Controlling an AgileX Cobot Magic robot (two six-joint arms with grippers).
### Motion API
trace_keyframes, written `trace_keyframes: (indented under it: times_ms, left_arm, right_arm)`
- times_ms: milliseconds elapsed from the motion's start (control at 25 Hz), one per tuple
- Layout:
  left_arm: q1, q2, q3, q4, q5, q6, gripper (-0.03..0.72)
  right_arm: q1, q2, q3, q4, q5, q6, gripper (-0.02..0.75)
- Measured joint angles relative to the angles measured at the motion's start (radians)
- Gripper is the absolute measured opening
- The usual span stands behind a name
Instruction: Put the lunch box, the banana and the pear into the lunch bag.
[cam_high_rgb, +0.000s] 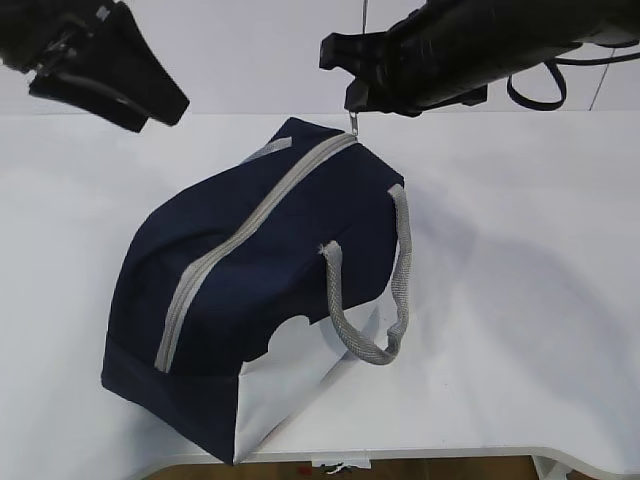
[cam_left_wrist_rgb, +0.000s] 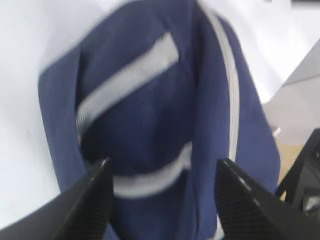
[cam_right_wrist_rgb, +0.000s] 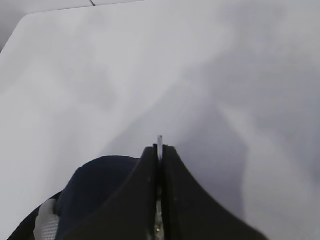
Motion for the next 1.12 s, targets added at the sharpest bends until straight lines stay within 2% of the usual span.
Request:
trace_keyframes:
  times_ms: [200, 520, 800, 1120]
  left_arm:
    - [-0.019, 0.088, -0.118, -0.006, 0.0, -0.002, 0.482]
    - [-0.081, 0.214, -0.207, -0.004, 0.0, -0.003, 0.482]
    - [-0.113, 0.284, -0.208, -0.008, -0.002, -0.003, 0.482]
    - [-0.159, 0.288, -0.21, -0.026, -0.111, -0.003, 0.482]
  right_arm:
    - [0.001, 0.0, -0.002, 0.018, 0.005, 0.0, -0.011]
    - [0.004, 0.0, -0.002, 0.041, 0.007, 0.0, -0.011]
    - [0.004, 0.0, -0.002, 0.068, 0.007, 0.0, -0.011]
    - [0.004, 0.0, -0.002, 0.083, 0.007, 0.0, -0.011]
